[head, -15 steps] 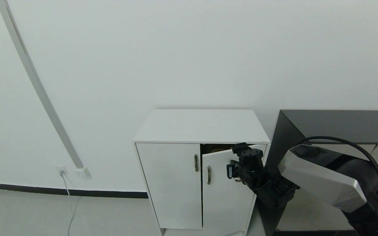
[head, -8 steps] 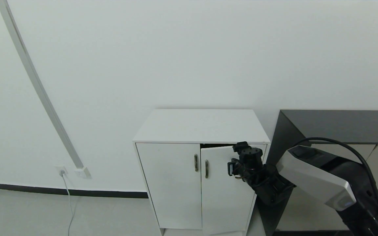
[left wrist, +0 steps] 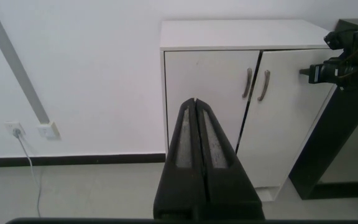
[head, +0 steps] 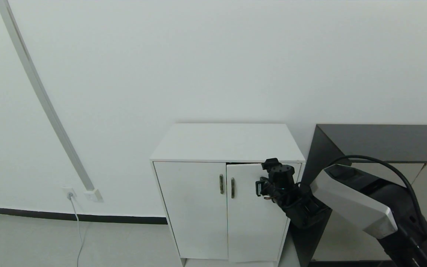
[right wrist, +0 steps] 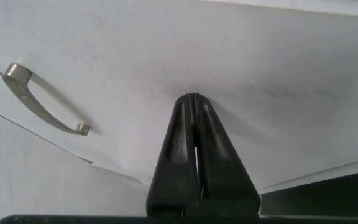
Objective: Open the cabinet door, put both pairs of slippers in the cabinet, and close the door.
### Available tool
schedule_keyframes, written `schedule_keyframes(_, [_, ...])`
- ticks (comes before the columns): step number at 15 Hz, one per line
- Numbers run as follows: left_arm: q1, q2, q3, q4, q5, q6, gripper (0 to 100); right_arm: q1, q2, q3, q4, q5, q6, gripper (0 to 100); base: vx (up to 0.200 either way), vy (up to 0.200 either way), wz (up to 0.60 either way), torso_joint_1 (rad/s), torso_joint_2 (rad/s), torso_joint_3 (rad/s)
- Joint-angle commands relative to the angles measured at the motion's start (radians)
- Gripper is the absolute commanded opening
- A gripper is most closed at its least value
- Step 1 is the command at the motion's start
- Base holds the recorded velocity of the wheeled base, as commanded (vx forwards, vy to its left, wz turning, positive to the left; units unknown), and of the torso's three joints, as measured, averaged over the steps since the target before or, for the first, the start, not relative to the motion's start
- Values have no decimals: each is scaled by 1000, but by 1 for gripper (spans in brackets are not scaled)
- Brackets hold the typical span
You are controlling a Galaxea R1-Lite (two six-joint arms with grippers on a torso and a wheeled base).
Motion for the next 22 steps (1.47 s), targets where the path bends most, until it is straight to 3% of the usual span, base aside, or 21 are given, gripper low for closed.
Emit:
schedule_keyframes(1, [0, 0, 0, 0, 0, 0, 0, -4, 9, -14, 11, 0, 0, 0, 0, 0, 0, 0, 0, 0])
schedule_keyframes(22, [0, 0, 0, -1, 0, 0, 0, -11, 32, -45, 17, 0, -17, 0, 0, 0, 0, 0, 0, 0])
